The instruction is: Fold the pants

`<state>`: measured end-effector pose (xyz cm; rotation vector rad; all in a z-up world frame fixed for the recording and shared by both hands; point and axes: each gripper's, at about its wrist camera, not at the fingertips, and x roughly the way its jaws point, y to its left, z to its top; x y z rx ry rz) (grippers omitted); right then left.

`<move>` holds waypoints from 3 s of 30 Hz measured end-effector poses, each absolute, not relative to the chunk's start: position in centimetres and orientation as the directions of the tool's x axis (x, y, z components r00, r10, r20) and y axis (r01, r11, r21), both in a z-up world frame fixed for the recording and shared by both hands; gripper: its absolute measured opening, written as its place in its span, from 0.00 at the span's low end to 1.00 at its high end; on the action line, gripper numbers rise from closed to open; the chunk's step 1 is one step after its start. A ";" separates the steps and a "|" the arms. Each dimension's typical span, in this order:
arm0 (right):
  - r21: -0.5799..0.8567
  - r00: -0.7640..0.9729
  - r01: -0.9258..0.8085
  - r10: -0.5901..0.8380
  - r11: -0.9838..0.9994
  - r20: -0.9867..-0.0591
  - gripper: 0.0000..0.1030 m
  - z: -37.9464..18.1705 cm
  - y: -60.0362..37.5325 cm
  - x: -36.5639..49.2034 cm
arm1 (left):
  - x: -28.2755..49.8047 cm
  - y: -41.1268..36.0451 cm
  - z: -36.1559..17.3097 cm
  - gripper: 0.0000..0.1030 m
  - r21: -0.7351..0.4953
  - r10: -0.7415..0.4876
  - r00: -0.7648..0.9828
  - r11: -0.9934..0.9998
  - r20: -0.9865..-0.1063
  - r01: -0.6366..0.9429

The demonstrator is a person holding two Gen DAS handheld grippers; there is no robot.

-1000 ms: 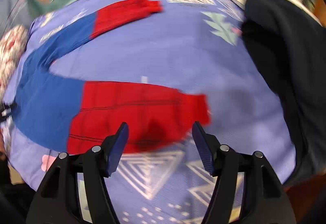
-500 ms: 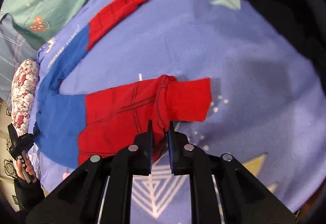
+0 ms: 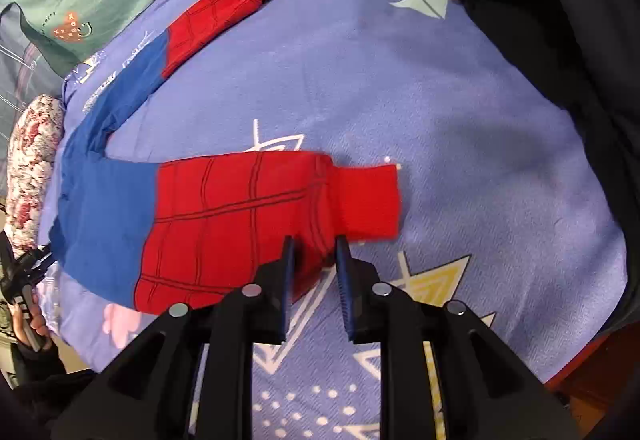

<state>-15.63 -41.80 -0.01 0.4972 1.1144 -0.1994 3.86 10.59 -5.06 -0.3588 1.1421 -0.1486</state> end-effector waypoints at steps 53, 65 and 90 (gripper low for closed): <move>0.302 0.403 0.227 0.193 0.926 -0.895 0.37 -0.9 -36.8 -11.4 | 4.1 6.7 -1.6 0.78 -0.257 -0.251 0.534 0.964 -0.807 0.064; 0.147 0.506 -0.094 0.174 0.985 -0.845 0.49 9.4 -30.8 -1.3 | 10.8 6.2 1.3 0.89 -0.134 -0.200 0.496 0.977 -0.845 0.167; -0.129 0.373 -0.604 0.136 0.787 -0.918 0.02 1.6 -15.7 31.7 | 28.3 4.6 -4.3 0.11 -0.098 -0.244 0.381 0.926 -0.892 0.363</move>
